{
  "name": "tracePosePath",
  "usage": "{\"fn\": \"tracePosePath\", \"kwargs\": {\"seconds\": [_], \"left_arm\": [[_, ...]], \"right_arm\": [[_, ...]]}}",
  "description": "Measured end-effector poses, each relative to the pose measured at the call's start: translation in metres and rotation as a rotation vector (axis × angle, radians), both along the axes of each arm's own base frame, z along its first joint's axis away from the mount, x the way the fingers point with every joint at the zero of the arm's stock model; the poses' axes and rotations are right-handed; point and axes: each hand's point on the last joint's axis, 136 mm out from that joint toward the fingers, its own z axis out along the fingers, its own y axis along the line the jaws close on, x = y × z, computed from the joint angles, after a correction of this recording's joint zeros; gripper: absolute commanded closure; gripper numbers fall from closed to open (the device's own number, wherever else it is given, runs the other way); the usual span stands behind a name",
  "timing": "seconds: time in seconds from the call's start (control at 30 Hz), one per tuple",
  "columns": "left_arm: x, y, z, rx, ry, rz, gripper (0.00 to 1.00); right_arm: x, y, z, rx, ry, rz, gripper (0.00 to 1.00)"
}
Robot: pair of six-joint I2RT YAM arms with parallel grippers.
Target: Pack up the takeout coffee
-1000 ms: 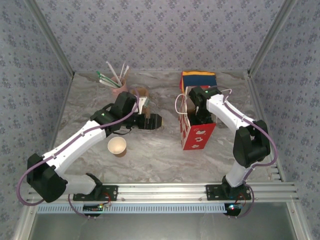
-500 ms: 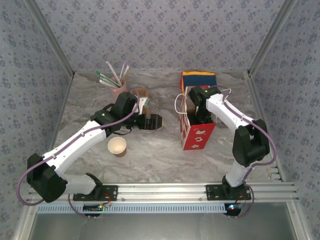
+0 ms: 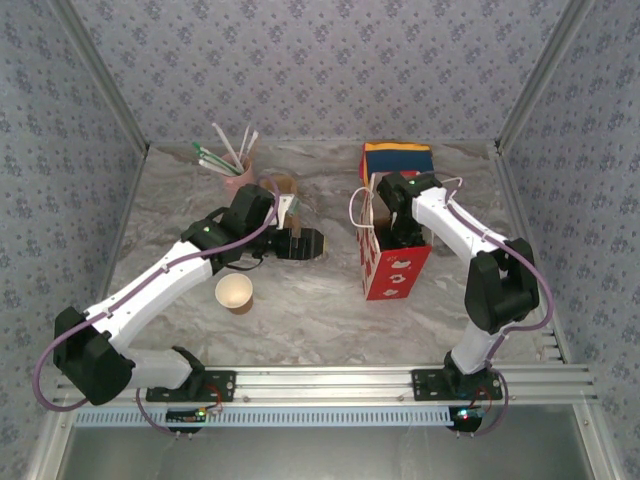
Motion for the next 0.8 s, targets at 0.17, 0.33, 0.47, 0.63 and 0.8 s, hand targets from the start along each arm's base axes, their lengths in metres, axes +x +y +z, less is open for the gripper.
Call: {"fn": "tracePosePath", "kwargs": {"seconds": [0.17,0.33,0.47,0.63,0.8], "left_arm": [[-0.0003,0.0010,-0.0011,0.005,0.003,0.002,0.00],[-0.0006,0.0017,-0.0020,0.010,0.006,0.004,0.00],[-0.0005,0.0019,-0.0019,0.010,0.005,0.005,0.00],[-0.0001,0.0023,-0.0021,0.014,0.001,0.005,0.00],[0.0000,0.0023,-0.0021,0.014,0.001,0.005,0.00]], "right_arm": [[-0.0004,-0.0001,-0.0009,0.000,0.001,0.000,0.41],[-0.0006,0.0004,-0.0014,0.002,0.003,0.000,0.41],[-0.0007,0.0003,-0.0015,0.002,0.005,0.000,0.41],[-0.0005,0.0005,-0.0013,0.001,0.006,0.000,0.41],[-0.0004,0.0005,-0.0012,0.000,0.010,0.000,0.41]]}}
